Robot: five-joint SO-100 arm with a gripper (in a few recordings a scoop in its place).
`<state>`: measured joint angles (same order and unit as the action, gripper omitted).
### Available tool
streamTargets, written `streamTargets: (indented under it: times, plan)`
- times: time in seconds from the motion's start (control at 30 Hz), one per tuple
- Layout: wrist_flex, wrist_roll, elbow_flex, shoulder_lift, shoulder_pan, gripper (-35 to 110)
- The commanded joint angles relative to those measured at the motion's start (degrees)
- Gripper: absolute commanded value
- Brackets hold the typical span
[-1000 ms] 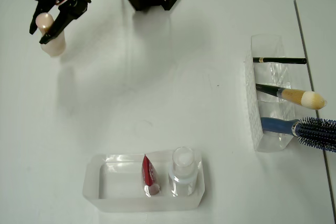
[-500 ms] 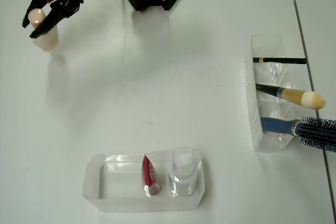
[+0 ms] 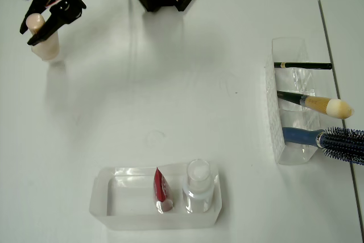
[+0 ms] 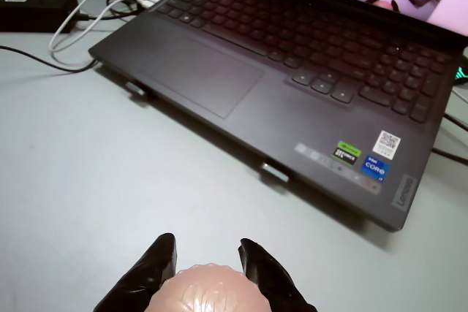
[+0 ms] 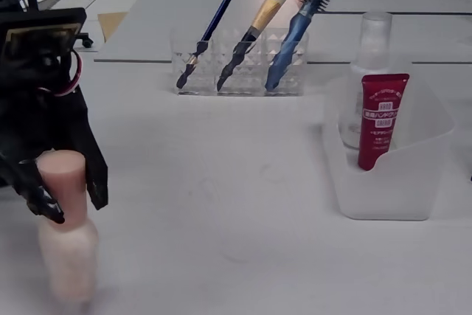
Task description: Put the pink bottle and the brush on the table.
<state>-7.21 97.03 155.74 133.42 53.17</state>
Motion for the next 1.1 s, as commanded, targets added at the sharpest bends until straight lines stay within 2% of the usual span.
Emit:
streamTargets:
  times: [0.0,0.53,1.07]
  plan:
    - [-3.69,0.53,0.88,0.09,1.76,0]
    - [-9.40,1.32,8.53,-1.58,2.37,0]
    - [-7.65,1.32,8.79,-2.81,2.37,0]
